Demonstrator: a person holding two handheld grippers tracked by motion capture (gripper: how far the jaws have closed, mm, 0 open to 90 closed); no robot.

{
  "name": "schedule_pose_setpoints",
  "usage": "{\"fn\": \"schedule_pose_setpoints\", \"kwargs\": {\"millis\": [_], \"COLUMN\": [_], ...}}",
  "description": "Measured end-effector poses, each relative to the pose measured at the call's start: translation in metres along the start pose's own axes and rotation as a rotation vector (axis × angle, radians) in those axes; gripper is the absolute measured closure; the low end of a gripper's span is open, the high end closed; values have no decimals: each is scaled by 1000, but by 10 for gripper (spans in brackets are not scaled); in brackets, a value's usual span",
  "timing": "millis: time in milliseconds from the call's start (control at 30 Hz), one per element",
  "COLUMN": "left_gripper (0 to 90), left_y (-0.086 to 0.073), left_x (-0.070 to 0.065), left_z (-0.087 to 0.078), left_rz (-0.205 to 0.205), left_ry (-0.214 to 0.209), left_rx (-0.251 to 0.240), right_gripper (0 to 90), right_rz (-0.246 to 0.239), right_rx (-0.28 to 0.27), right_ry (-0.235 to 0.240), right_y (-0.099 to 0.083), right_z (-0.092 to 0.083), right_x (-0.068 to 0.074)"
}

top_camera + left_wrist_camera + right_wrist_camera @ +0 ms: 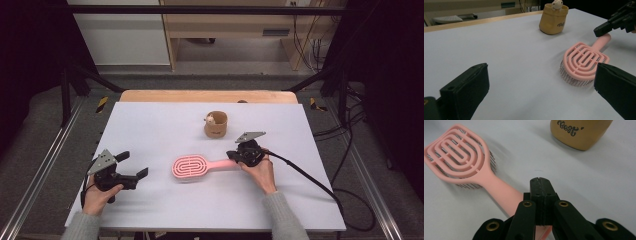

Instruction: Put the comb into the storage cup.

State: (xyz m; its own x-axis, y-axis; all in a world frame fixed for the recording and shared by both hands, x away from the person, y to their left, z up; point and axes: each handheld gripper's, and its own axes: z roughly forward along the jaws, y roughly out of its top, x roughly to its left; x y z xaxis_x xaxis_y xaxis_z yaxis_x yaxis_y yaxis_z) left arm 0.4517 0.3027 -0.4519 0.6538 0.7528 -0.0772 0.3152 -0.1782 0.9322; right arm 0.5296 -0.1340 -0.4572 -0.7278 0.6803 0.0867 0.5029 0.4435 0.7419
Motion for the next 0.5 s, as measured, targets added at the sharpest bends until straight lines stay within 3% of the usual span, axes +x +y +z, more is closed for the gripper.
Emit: {"fn": "schedule_pose_setpoints", "kwargs": {"millis": [500], "left_gripper": [0], "left_y": [0], "left_x": [0], "left_z": [-1], "left_rz": [-1], "left_ry": [0], "left_rx": [-4], "right_gripper": [900], "right_rz": [-29], "right_rx": [42], "right_ry": [21], "right_y": [-4], "right_z": [-3], "right_x": [7]}}
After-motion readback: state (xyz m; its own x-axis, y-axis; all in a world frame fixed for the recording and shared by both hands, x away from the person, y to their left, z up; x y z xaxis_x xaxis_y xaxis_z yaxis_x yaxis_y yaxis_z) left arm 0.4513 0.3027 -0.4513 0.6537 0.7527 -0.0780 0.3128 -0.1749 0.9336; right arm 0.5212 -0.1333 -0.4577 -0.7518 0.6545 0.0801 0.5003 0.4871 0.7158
